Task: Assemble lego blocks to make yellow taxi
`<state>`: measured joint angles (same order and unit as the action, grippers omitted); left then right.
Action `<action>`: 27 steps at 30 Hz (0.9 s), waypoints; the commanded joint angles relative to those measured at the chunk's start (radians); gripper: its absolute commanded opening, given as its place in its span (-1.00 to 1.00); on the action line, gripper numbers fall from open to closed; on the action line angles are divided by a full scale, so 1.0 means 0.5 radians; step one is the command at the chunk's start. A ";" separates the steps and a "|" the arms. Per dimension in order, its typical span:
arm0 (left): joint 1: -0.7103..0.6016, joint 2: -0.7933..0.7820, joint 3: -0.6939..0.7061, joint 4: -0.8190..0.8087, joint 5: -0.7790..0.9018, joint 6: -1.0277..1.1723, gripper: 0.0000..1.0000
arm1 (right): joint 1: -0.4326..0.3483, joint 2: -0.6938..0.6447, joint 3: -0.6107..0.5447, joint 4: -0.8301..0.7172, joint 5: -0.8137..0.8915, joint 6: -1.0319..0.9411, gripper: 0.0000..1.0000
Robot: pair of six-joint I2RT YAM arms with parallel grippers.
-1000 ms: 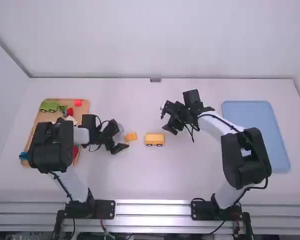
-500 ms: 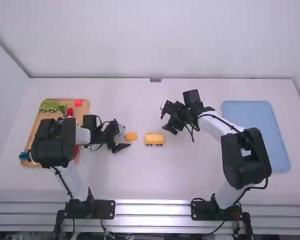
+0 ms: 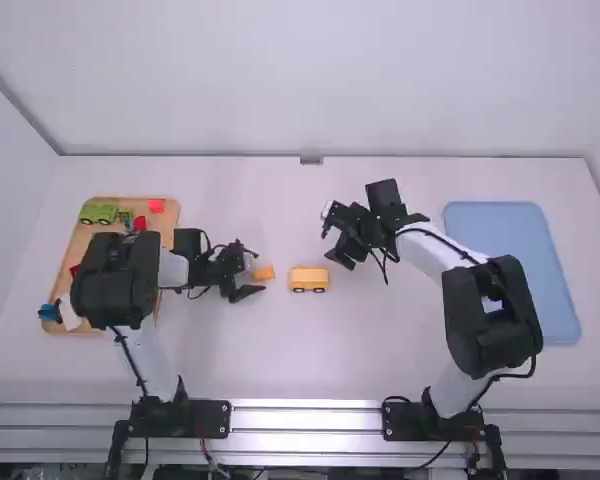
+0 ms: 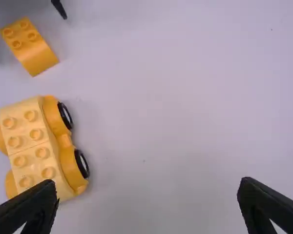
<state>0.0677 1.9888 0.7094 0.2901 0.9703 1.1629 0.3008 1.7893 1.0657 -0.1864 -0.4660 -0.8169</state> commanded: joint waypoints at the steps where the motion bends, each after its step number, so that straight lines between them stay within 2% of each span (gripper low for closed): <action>1: -0.049 0.014 -0.027 -0.010 -0.062 -0.044 0.52 | 0.002 -0.052 0.027 -0.003 -0.015 0.011 0.97; 4: -0.055 0.014 -0.028 -0.032 -0.066 -0.043 0.32 | 0.002 -0.052 0.027 -0.009 -0.014 0.011 0.97; 5: -0.047 0.014 -0.028 -0.034 -0.092 -0.046 0.31 | 0.002 -0.052 0.027 -0.010 -0.015 0.011 0.97; 9: 0.029 0.014 -0.028 -0.072 -0.063 -0.043 0.34 | 0.002 -0.052 0.027 -0.011 -0.014 0.011 0.97; 15: 0.137 0.014 -0.076 -0.030 0.175 0.033 0.36 | 0.002 -0.052 0.027 -0.009 -0.015 0.011 0.97; 22: 0.049 0.014 -0.126 0.149 0.052 -0.117 0.28 | 0.002 -0.052 0.027 -0.010 -0.015 0.011 0.97; 27: 0.051 0.014 -0.124 0.147 0.022 -0.119 0.03 | 0.002 -0.052 0.027 -0.011 -0.015 0.011 0.97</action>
<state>0.0937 1.9884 0.6544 0.3672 0.9821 1.1152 0.3008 1.7893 1.0657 -0.1905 -0.4652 -0.8162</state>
